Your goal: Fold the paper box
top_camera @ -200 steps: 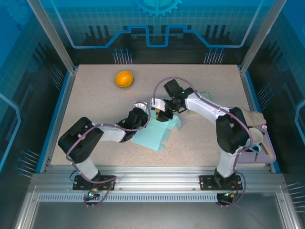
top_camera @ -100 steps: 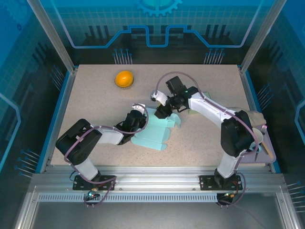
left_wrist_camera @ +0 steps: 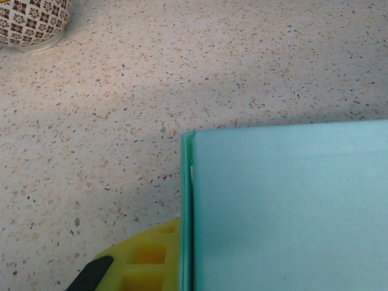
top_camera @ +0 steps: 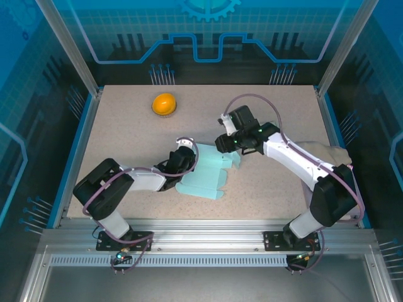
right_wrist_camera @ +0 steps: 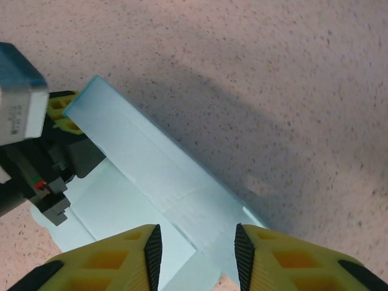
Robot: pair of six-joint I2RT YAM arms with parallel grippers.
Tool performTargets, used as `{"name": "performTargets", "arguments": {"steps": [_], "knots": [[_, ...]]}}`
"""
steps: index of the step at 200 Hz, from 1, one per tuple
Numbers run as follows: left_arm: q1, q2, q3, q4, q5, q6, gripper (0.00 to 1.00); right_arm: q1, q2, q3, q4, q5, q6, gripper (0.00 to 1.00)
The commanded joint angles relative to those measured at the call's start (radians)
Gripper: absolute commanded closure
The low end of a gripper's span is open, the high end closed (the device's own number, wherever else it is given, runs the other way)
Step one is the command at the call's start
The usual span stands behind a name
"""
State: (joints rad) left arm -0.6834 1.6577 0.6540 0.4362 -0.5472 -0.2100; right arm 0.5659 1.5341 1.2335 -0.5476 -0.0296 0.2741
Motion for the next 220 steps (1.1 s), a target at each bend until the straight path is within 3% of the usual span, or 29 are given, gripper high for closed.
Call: {"name": "performTargets", "arguments": {"steps": [1, 45, 139, 187, 210, 220], "knots": [[-0.022, 0.02, 0.002, -0.152, -0.044, -0.066, 1.0, 0.014, -0.022, -0.067, 0.082, 0.042, 0.223, 0.6], [-0.049, 0.005, 0.019, -0.213, -0.07, -0.095, 1.0, -0.001, -0.072, -0.198, 0.206, 0.098, 0.336, 0.56], [-0.064, 0.001, 0.024, -0.24, -0.081, -0.119, 1.0, -0.047, 0.006, -0.253, 0.343, -0.102, 0.445, 0.53], [-0.072, 0.007, 0.029, -0.243, -0.087, -0.112, 1.0, -0.041, 0.006, -0.321, 0.514, -0.21, 0.601, 0.53], [-0.076, 0.01, 0.033, -0.247, -0.092, -0.114, 1.0, -0.041, 0.001, -0.346, 0.582, -0.223, 0.633, 0.56], [-0.079, 0.01, 0.037, -0.251, -0.094, -0.115, 1.0, -0.043, 0.0, -0.348, 0.606, -0.225, 0.645, 0.62]]}}
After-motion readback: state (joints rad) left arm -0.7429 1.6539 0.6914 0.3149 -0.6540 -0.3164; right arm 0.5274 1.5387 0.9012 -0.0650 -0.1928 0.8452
